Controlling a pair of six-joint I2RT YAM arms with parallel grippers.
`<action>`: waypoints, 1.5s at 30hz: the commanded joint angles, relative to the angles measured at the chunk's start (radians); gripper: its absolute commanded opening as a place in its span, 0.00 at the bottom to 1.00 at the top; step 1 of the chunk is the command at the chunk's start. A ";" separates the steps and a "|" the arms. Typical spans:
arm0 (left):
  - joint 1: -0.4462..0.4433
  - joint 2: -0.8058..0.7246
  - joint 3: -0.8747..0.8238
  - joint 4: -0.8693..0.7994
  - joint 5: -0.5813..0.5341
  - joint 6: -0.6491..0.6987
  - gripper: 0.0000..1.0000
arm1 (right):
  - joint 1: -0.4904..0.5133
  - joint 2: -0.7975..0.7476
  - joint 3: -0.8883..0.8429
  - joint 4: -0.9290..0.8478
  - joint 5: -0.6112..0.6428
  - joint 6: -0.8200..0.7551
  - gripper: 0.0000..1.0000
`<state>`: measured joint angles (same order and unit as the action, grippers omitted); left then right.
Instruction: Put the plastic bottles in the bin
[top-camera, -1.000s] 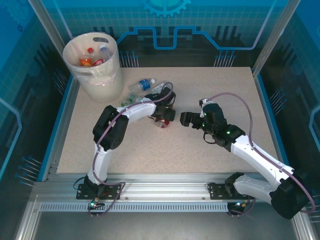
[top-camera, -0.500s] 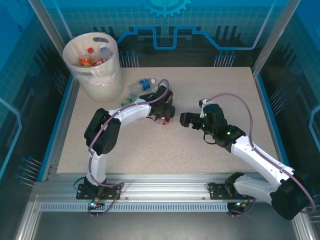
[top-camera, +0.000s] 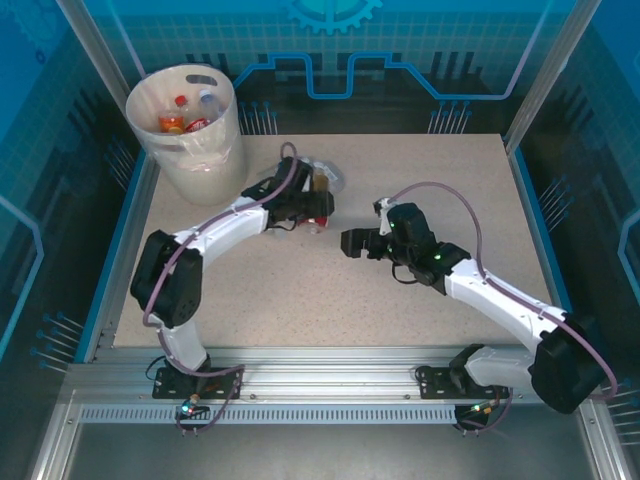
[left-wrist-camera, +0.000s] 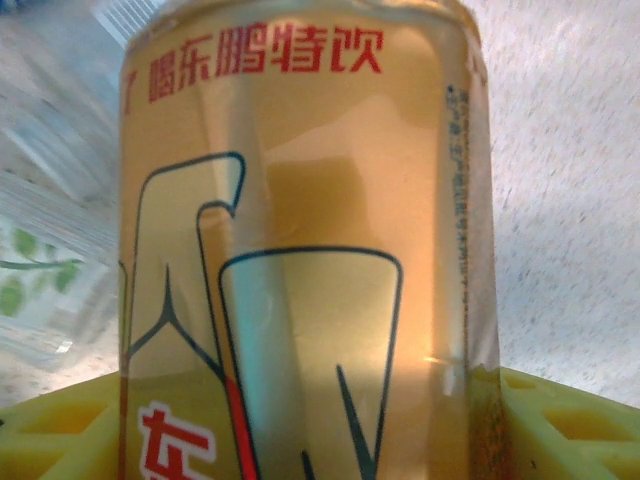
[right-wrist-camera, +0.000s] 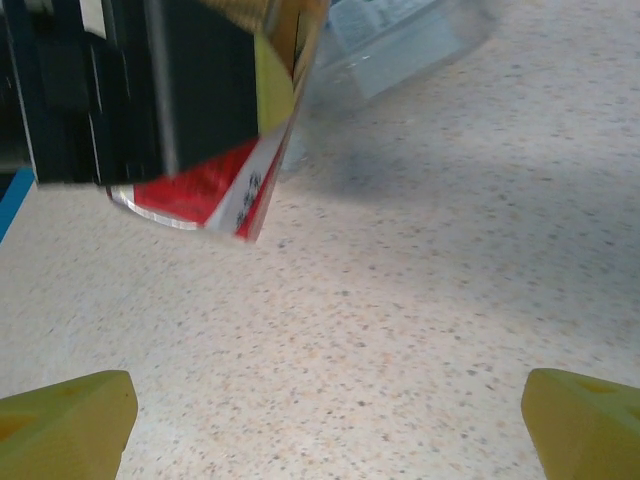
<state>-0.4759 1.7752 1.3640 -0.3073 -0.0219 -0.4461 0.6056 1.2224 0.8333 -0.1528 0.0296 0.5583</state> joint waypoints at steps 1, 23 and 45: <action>0.051 -0.108 -0.026 0.062 0.065 -0.035 0.62 | 0.039 0.028 0.079 0.020 -0.053 -0.070 1.00; 0.363 -0.307 0.139 0.386 -0.105 0.017 0.61 | 0.110 0.050 0.166 0.012 -0.037 -0.127 1.00; 0.525 0.087 0.471 0.527 -0.425 -0.346 0.60 | 0.109 -0.093 0.064 0.032 0.108 -0.113 1.00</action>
<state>0.0319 1.8263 1.7473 0.2161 -0.3779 -0.7227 0.7025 1.1492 0.9020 -0.1341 0.1184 0.4435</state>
